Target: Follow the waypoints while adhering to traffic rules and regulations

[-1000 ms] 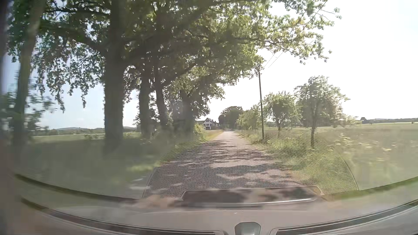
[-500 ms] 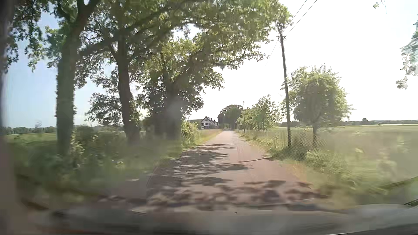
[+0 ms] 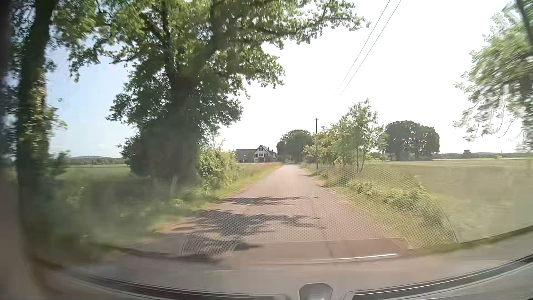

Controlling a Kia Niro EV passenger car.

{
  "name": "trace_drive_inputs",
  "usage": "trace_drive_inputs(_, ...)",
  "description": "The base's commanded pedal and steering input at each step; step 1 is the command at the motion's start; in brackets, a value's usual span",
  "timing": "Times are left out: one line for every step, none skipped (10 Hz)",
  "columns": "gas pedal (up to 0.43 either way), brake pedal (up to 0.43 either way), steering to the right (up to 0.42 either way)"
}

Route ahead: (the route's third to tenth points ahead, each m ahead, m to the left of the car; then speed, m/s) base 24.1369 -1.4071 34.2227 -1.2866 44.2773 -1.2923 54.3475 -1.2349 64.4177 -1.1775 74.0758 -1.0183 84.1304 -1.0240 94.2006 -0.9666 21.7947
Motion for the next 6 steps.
trace_drive_inputs(0.268,0.006,0.003)
trace_drive_inputs(0.268,0.006,0.002)
trace_drive_inputs(0.268,0.006,0.003)
trace_drive_inputs(0.268,0.006,0.002)
trace_drive_inputs(0.268,0.006,0.002)
trace_drive_inputs(0.268,0.006,0.002)
